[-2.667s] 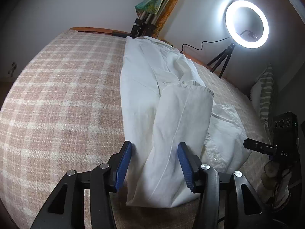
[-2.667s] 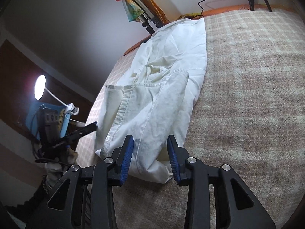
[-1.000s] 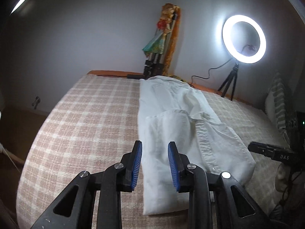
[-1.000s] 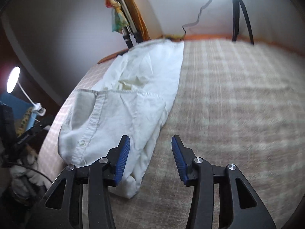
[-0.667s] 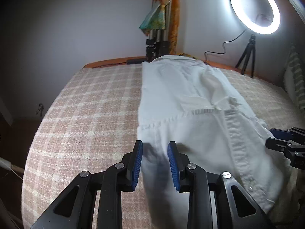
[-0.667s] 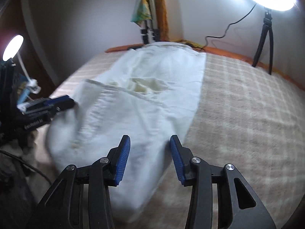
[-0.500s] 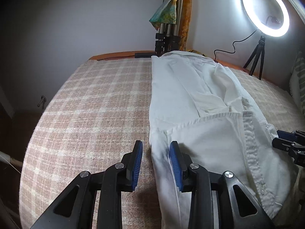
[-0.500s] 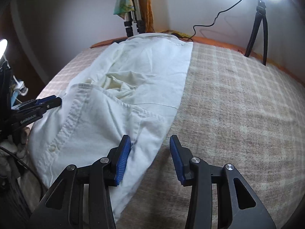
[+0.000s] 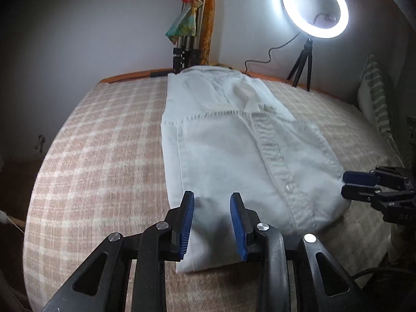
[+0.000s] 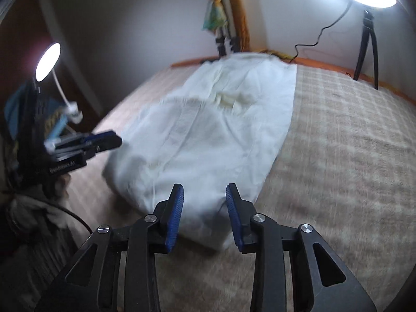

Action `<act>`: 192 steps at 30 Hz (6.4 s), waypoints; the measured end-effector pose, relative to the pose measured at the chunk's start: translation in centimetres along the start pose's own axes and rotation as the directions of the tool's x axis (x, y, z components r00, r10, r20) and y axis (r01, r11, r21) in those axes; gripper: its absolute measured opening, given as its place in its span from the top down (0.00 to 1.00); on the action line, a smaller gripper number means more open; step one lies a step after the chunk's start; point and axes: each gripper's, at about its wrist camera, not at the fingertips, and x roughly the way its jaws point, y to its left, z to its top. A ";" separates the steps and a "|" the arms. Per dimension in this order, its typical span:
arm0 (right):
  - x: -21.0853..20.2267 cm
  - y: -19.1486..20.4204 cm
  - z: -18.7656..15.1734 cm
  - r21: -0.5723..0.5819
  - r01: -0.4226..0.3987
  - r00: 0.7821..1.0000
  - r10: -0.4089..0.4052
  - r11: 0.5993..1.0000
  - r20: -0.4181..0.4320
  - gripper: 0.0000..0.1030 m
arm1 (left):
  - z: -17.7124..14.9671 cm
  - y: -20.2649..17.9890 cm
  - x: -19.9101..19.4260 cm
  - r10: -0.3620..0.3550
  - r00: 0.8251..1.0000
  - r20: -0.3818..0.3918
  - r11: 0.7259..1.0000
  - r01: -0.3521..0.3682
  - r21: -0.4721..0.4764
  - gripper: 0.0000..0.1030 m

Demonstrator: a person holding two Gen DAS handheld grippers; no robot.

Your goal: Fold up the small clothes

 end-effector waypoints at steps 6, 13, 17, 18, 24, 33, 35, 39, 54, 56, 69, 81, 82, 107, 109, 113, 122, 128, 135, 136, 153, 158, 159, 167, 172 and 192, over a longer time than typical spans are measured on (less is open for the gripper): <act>-3.0 -2.3 -2.4 0.127 -0.069 0.997 0.063 0.989 0.052 0.63 | -0.5 0.7 0.3 0.047 0.999 -0.023 0.999 -0.048 -0.009 0.68; 0.0 -2.0 -2.3 -0.037 -0.099 0.993 0.097 0.994 -0.065 0.63 | 0.5 1.3 -0.2 0.031 1.000 -0.004 0.998 -0.032 -0.061 0.71; 0.8 -1.6 -1.0 -0.103 -0.129 0.991 0.125 0.986 -0.046 0.63 | 1.6 0.7 -0.1 0.017 1.000 0.004 0.998 -0.016 -0.055 0.71; 0.5 -1.5 -0.6 -0.113 -0.150 0.989 0.149 0.982 -0.023 0.63 | 1.8 0.8 0.2 0.019 1.000 0.000 0.998 -0.019 -0.057 0.71; 1.6 -1.4 -0.4 -0.157 -0.241 0.969 0.230 0.958 -0.086 0.62 | 2.4 1.3 1.8 0.042 0.999 -0.025 0.998 -0.043 -0.054 0.71; 3.4 -4.6 -1.0 0.095 -0.286 0.935 0.299 0.954 -0.191 0.91 | 1.1 3.0 3.2 0.080 0.994 -0.069 0.992 -0.086 -0.090 0.55; 2.6 -3.8 -0.9 0.077 -0.239 0.951 0.249 0.968 -0.184 0.90 | 1.3 3.1 2.1 0.101 0.994 -0.035 0.991 -0.104 -0.089 0.55; 0.0 -2.8 -1.1 0.028 -0.145 0.976 0.148 0.989 -0.162 0.86 | 2.3 3.2 -0.5 0.135 0.989 0.065 0.987 -0.128 -0.097 0.60; 4.6 -1.4 3.3 -0.166 0.088 0.987 -0.108 0.982 -0.115 0.88 | 5.8 4.5 7.3 0.173 0.982 -0.071 0.983 -0.176 -0.043 0.53; 5.3 -3.2 3.7 -0.113 0.083 0.984 -0.100 0.990 -0.150 0.89 | 6.2 4.6 7.1 0.173 0.983 -0.067 0.984 -0.175 -0.024 0.54; 3.6 -13.2 11.1 0.195 -0.039 0.999 0.037 0.980 0.015 0.66 | 16.5 9.4 8.1 0.054 0.997 0.046 0.995 -0.050 -0.088 0.45; 11.9 -19.9 17.2 0.387 -0.138 0.990 0.123 0.912 0.062 0.57 | 21.2 10.2 18.6 -0.121 0.992 -0.030 0.978 0.114 -0.177 0.43; 12.6 -20.1 17.7 0.391 -0.146 0.989 0.132 0.909 0.062 0.57 | 21.4 10.1 19.3 -0.131 0.991 -0.036 0.976 0.123 -0.177 0.43; 12.8 -21.3 21.4 0.426 -0.102 0.991 0.052 0.899 0.126 1.00 | 23.9 11.7 19.6 -0.154 0.988 0.028 0.948 0.156 -0.278 1.00; 11.9 -21.0 21.8 0.422 -0.117 0.988 0.062 0.899 0.142 1.00 | 24.1 11.2 18.5 -0.153 0.987 0.045 0.951 0.159 -0.263 1.00; 10.1 -20.0 22.0 0.398 -0.123 0.985 0.063 0.909 0.161 1.00 | 24.3 10.5 15.8 -0.153 0.985 0.079 0.960 0.167 -0.223 1.00; 4.1 -18.4 20.8 0.395 -0.191 0.968 0.106 0.898 0.227 1.00 | 23.2 7.9 9.5 -0.144 0.982 0.119 0.975 0.162 -0.151 1.00; -0.4 -15.7 18.6 0.369 -0.216 0.960 0.127 0.904 0.250 1.00 | 20.2 5.9 4.6 -0.129 0.979 0.155 0.985 0.145 -0.091 1.00; -4.4 -11.6 13.7 0.329 -0.212 0.961 0.135 0.920 0.243 1.00 | 14.3 5.0 -0.1 -0.117 0.978 0.175 0.990 0.129 -0.059 1.00; -4.8 -11.1 13.0 0.325 -0.215 0.960 0.139 0.921 0.242 1.00 | 13.3 4.8 -0.6 -0.113 0.978 0.176 0.991 0.124 -0.052 1.00; -6.8 -3.9 1.1 0.178 -0.093 0.989 0.071 0.980 0.130 1.00 | -0.7 2.9 -5.3 -0.058 0.995 0.083 0.996 0.052 0.075 0.97; -7.7 -4.3 -1.1 0.178 -0.110 0.990 0.093 0.978 0.102 0.96 | -2.2 5.1 -7.6 -0.068 0.993 0.097 0.998 0.068 0.002 0.73; -7.8 -4.7 -1.4 0.205 -0.122 0.989 0.102 0.971 0.105 0.83 | -1.9 5.8 -7.5 -0.085 0.992 0.097 0.995 0.090 -0.041 0.65; -4.8 -8.1 -1.7 0.494 -0.322 0.947 0.263 0.808 0.187 0.46 | -1.3 7.4 -4.6 -0.278 0.958 0.068 0.913 0.286 -0.291 0.45; -3.2 -9.3 -2.9 0.594 -0.366 0.930 0.299 0.717 0.213 0.46 | -2.3 5.7 -5.0 -0.208 0.975 0.082 0.947 0.222 -0.233 0.46; -0.4 1.7 2.7 -0.137 0.137 0.990 -0.133 0.981 0.039 0.51 | 1.3 -1.0 -2.0 0.043 0.994 0.100 0.980 -0.061 0.190 0.80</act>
